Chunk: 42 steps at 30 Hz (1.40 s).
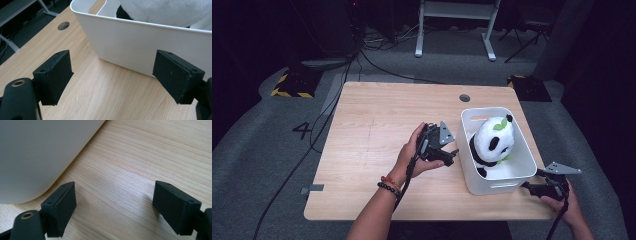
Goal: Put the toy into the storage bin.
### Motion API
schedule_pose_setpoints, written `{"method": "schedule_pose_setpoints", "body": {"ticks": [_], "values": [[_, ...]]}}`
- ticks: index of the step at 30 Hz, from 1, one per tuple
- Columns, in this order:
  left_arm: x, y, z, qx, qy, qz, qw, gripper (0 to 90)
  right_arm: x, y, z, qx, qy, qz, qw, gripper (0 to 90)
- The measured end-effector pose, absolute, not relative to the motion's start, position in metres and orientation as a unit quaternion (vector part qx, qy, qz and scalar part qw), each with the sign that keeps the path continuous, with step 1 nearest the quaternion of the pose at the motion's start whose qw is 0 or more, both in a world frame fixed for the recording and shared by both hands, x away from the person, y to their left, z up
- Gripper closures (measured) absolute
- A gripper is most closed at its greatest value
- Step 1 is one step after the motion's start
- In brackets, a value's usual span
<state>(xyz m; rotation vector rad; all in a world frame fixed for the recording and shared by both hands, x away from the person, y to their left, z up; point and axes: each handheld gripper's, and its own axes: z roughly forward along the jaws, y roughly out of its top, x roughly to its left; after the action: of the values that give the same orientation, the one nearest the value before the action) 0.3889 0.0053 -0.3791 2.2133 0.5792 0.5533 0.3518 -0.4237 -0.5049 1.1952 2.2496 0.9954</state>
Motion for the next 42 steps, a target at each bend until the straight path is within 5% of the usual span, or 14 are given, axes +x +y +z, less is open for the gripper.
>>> {"method": "schedule_pose_setpoints", "body": {"ticks": [42], "values": [[0.365, 0.047, -0.413, 0.885, 0.234, 0.243, 0.321, 15.8, 0.352, -0.424, -0.505, 0.428, 0.806, 0.356, 0.202, 19.0]]}}
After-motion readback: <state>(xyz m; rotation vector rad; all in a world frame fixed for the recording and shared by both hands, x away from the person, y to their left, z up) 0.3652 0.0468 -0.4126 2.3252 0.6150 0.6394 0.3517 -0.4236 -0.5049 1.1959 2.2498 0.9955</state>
